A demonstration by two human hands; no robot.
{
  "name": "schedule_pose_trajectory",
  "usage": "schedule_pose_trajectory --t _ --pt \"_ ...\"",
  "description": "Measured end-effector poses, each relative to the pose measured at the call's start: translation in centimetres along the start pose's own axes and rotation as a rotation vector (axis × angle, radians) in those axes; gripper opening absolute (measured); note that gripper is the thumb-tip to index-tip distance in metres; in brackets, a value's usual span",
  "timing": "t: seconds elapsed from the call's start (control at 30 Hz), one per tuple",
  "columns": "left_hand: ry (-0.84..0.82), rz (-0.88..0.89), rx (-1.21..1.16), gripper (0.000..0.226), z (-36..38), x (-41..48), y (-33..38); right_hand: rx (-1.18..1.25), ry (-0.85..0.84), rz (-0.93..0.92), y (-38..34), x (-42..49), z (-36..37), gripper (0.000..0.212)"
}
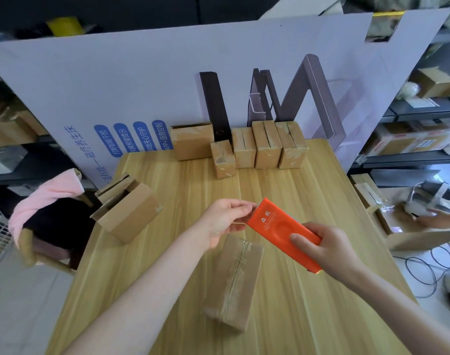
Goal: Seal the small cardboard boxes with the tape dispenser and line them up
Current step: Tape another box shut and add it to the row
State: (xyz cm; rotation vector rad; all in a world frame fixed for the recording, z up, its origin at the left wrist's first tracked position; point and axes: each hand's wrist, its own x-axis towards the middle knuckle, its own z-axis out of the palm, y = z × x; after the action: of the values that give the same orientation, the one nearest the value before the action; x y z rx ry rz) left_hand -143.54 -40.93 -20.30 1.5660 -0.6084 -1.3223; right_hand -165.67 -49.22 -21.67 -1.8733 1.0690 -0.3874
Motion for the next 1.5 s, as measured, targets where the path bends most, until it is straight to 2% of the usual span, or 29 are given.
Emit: schedule_pose_trajectory --t 0.1,0.23,0.4,0.5,0.57,0.7,0.9,1.03,1.23,1.3,1.4,1.5 --pt "0.032 0.018 0.033 0.011 -0.2 -0.1 -0.1 -0.064 0.009 -0.031 -0.3 0.0 0.1 0.014" --pt "0.053 0.006 -0.019 0.015 -0.2 0.1 0.0 -0.007 -0.001 -0.071 -1.1 -0.1 0.1 0.024" --pt "0.08 -0.048 -0.095 0.003 -0.4 0.4 0.5 -0.007 -0.006 -0.096 -2.1 0.2 0.0 0.012" --pt "0.135 -0.046 -0.044 0.004 -0.8 0.9 0.6 -0.058 -0.005 -0.098 -2.5 0.5 0.1 0.021" --pt "0.181 -0.028 -0.01 0.008 -0.8 1.3 0.7 -0.078 -0.008 -0.082 -2.9 0.7 0.3 0.025" --pt "0.273 0.014 0.004 0.014 -1.2 2.1 0.9 -0.166 -0.005 -0.066 -4.3 1.1 0.8 0.018" --pt "0.319 -0.013 0.037 0.02 -1.5 3.2 0.4 -0.279 -0.025 -0.012 -4.9 1.4 0.2 0.021" --pt "0.387 -0.031 0.067 0.024 -3.6 3.8 -0.3 -0.318 -0.034 0.032 -3.4 1.0 -1.4 0.021" --pt "0.543 -0.076 0.044 0.019 -6.4 4.4 -3.0 -0.324 -0.088 0.142 -0.3 0.2 -3.9 0.016" --pt "0.537 -0.093 0.091 0.014 -6.3 4.5 -4.4 -0.429 -0.089 0.169 0.8 0.6 -4.0 0.02" --pt "0.443 -0.121 0.116 0.013 -5.5 4.9 -6.3 -0.619 -0.093 0.214 1.8 1.4 -3.5 0.025" --pt "0.411 -0.134 0.184 0.014 -5.2 5.7 -7.8 -0.701 -0.134 0.26 2.6 2.4 -2.7 0.03"
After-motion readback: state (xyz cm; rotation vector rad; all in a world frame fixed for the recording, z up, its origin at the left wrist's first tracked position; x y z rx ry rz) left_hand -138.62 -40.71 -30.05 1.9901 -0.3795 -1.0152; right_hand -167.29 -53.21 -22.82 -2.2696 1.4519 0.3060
